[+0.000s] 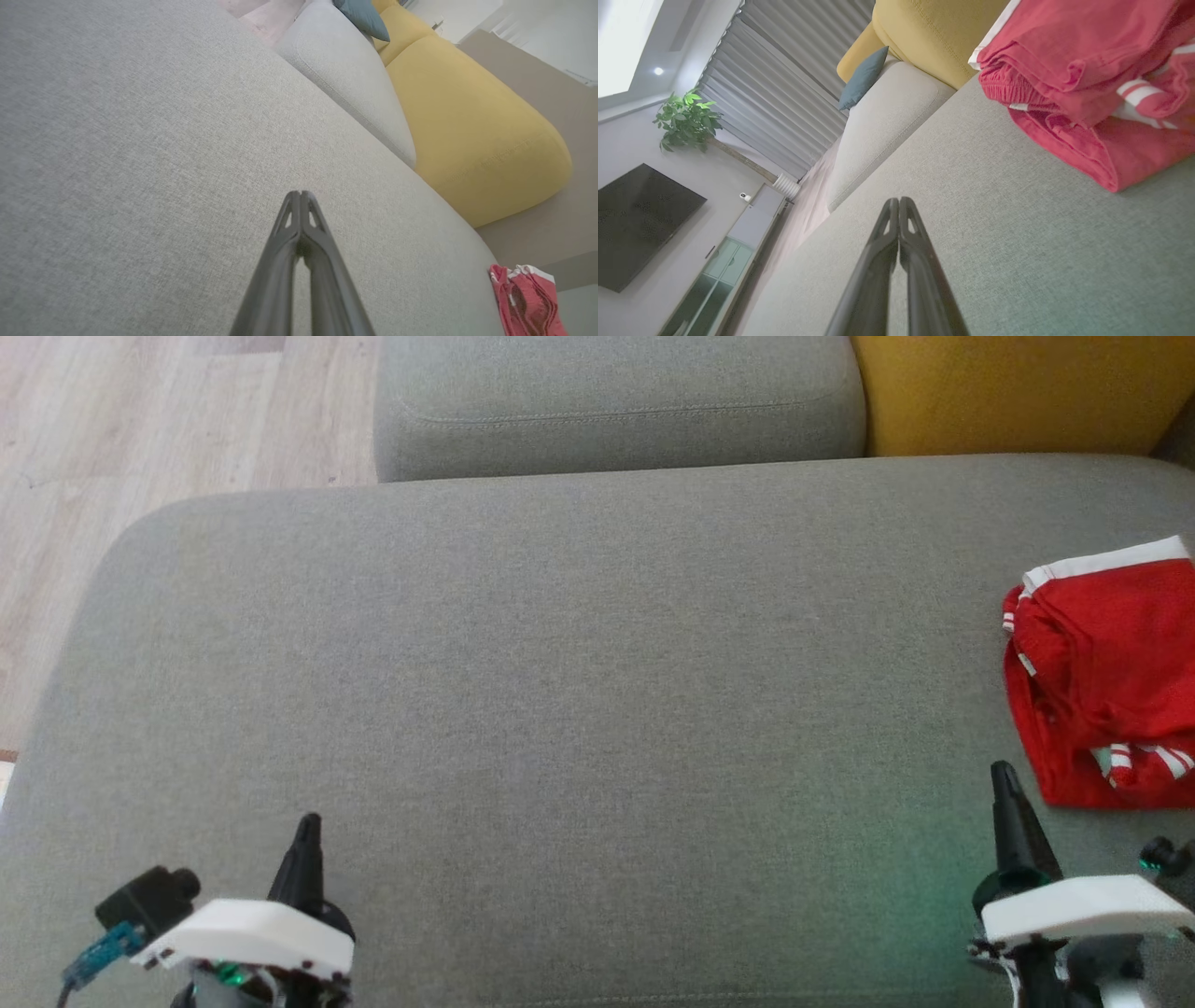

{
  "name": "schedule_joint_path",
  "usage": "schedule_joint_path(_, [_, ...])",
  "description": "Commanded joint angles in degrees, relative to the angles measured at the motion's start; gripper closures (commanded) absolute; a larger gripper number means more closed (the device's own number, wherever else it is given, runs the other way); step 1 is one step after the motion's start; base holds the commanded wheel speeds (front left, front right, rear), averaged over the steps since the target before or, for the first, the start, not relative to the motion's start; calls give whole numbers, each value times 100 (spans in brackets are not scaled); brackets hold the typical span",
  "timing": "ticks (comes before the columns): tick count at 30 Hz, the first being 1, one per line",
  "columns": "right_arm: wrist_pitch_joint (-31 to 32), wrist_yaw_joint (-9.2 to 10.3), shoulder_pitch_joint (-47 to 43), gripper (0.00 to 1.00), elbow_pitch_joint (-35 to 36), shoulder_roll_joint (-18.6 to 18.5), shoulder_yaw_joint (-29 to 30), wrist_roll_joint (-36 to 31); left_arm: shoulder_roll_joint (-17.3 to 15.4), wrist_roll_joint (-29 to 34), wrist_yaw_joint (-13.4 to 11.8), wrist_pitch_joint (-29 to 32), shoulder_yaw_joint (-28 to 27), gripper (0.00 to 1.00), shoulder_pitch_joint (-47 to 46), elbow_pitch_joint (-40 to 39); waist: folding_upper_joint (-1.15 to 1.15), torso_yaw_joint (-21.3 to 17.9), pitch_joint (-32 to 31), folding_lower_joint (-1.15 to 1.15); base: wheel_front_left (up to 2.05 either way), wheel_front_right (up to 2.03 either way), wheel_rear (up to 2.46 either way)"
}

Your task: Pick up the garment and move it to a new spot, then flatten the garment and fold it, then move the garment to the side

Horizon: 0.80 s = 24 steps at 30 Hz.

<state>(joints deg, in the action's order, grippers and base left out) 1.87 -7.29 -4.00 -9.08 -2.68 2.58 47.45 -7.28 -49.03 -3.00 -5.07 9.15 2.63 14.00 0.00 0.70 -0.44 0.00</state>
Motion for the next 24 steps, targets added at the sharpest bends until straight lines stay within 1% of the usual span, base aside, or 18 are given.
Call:
schedule_joint_path(1, [13,-10,299,100,164,-121,-20,141,-55,-122,52,28,-185,100,-372,-165,0,-1,1,0,0,0,0])
schedule_joint_path(24, [111,-13,539,100,-58,-136,53,1682,70,-1610,393,365,-596,100,-541,-110,0,-24,22,0,0,0,0])
